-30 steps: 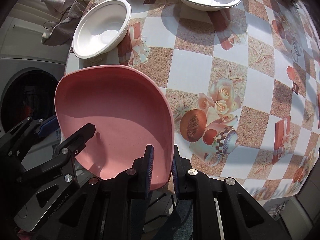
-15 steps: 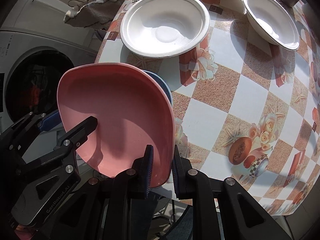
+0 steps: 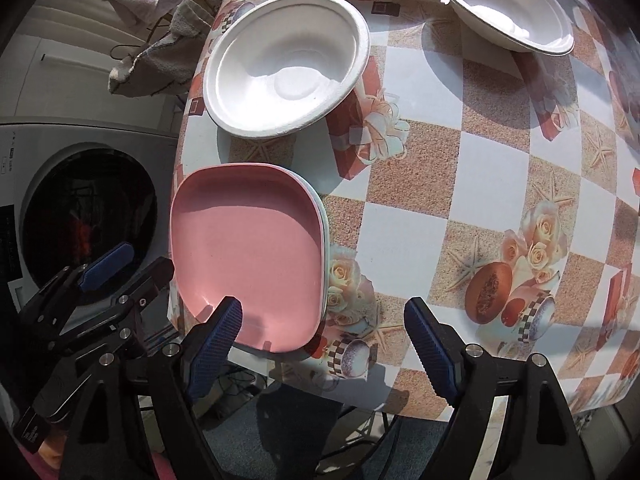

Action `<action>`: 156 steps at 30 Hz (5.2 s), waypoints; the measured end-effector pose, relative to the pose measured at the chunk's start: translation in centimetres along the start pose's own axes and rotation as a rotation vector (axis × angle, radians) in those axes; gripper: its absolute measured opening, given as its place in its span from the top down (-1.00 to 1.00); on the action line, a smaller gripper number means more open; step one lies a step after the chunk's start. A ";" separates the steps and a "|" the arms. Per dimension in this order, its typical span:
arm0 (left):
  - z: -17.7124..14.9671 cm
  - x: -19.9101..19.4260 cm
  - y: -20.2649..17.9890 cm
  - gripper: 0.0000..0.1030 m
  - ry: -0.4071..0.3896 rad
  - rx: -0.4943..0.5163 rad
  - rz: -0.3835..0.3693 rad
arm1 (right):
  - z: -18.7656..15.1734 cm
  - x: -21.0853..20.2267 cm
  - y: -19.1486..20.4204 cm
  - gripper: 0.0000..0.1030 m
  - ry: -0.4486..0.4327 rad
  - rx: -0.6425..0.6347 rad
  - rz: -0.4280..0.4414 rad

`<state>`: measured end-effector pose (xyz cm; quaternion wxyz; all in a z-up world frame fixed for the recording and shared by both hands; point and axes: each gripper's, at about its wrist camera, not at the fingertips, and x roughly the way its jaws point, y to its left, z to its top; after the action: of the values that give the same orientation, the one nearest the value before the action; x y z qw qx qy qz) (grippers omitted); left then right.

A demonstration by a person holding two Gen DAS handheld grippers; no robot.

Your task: Organize plates and bowls

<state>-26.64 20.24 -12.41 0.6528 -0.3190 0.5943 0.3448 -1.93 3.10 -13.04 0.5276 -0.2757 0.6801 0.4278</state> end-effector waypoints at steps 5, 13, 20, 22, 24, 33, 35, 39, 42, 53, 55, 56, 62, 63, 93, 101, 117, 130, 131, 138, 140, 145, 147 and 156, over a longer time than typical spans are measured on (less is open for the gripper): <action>0.4 -0.2 -0.9 -0.13 -0.010 0.024 -0.010 | -0.7 1.0 -4.3 -0.64 0.067 0.188 -0.011; 1.1 -0.6 -2.7 -0.13 -0.019 0.078 -0.026 | -2.2 0.4 -8.5 -0.64 0.071 0.341 0.038; 1.3 -0.7 -4.2 -0.13 -0.022 0.118 -0.032 | -2.9 0.0 -10.1 -0.64 0.073 0.374 0.052; 1.3 -0.8 -4.4 -0.13 -0.023 0.125 -0.036 | -3.2 -0.1 -10.8 -0.64 0.074 0.385 0.055; 1.4 -0.9 -4.6 -0.13 -0.027 0.128 -0.037 | -3.1 -0.2 -10.7 -0.64 0.072 0.393 0.055; 2.1 -1.0 -5.0 -0.13 -0.034 0.137 -0.046 | -2.7 -1.1 -11.7 -0.64 0.056 0.398 0.055; 2.2 -1.0 -5.3 -0.13 -0.033 0.143 -0.049 | -2.5 -1.6 -12.0 -0.64 0.053 0.407 0.054; 2.6 -0.8 -5.9 -0.13 -0.026 0.153 -0.053 | -2.5 -2.2 -12.5 -0.64 0.053 0.411 0.038; 3.2 -0.8 -6.1 -0.13 -0.020 0.157 -0.058 | -2.5 -2.3 -12.7 -0.64 0.058 0.400 0.013; 8.0 -1.5 -4.1 -0.13 -0.045 0.081 -0.040 | 1.0 -2.7 -9.8 -0.64 0.016 0.268 -0.045; 9.1 -1.4 -3.4 -0.13 -0.050 0.061 -0.031 | 2.5 -3.0 -9.0 -0.64 -0.002 0.247 -0.036; 9.6 -1.3 -3.1 -0.13 -0.053 0.049 -0.027 | 3.2 -3.3 -8.7 -0.64 -0.013 0.237 -0.031; 12.7 1.0 -2.1 -0.13 -0.032 0.013 0.002 | 7.7 -4.2 -6.4 -0.64 -0.097 0.168 -0.028; 13.1 1.5 -2.0 -0.13 -0.028 0.010 0.008 | 8.1 -3.9 -6.1 -0.64 -0.108 0.154 -0.033; 16.2 8.4 -4.1 0.46 0.076 0.118 -0.024 | 12.7 1.8 -2.7 0.67 -0.083 0.063 0.053; 13.7 8.1 -9.3 0.47 0.100 0.218 -0.026 | 9.7 1.0 -6.8 0.67 -0.080 0.100 0.051; 4.8 7.7 -26.0 0.47 0.169 0.538 -0.060 | -0.8 -0.5 -20.2 0.66 -0.100 0.386 0.020; -1.2 6.8 -35.0 -0.05 0.194 0.678 -0.108 | -5.9 -1.7 -26.4 0.66 -0.125 0.513 0.029; -1.2 6.6 -35.0 -0.08 0.183 0.679 -0.108 | -6.0 -1.7 -26.6 0.66 -0.127 0.517 0.036; -0.1 4.3 -33.0 -0.29 0.093 0.684 -0.114 | -8.9 -4.4 -31.4 -0.55 -0.196 0.576 0.056; 0.6 3.2 -31.7 -0.31 0.081 0.669 -0.137 | -9.6 -5.3 -32.4 -0.55 -0.217 0.595 0.055; -0.2 0.9 -30.1 -0.38 0.078 0.647 -0.195 | -12.4 -6.3 -34.4 -0.70 -0.249 0.686 0.047; 0.4 1.0 -29.2 -0.38 0.103 0.640 -0.222 | -14.0 -6.7 -34.6 -0.97 -0.268 0.720 0.057; 1.2 -2.9 -25.6 -0.41 0.032 0.686 -0.329 | -18.8 -7.4 -33.9 -0.97 -0.347 0.863 0.090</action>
<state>-4.89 6.74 -9.23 0.7589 -0.1784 0.6262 0.0114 19.17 -30.25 -14.39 0.6809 0.0741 0.7090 0.1680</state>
